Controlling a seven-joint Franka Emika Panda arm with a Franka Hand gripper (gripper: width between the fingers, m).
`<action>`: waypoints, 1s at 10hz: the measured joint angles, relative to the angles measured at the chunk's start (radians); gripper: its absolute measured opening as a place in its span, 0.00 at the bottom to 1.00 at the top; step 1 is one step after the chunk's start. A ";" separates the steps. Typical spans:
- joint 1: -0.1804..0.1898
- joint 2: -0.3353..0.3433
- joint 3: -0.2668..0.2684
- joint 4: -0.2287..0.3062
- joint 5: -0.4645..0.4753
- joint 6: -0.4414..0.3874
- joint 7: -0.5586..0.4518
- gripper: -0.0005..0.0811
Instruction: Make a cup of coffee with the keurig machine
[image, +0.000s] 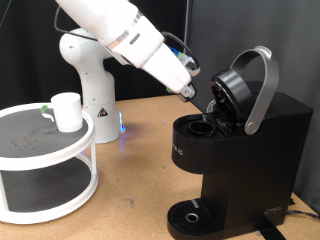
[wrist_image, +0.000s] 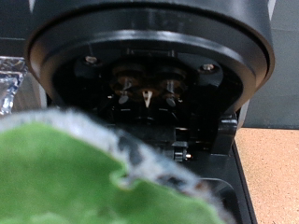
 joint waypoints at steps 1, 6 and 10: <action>0.001 0.010 0.004 -0.002 0.012 0.009 -0.014 0.60; 0.012 0.067 0.044 -0.006 0.031 0.087 -0.015 0.60; 0.013 0.106 0.076 -0.005 0.013 0.095 -0.001 0.60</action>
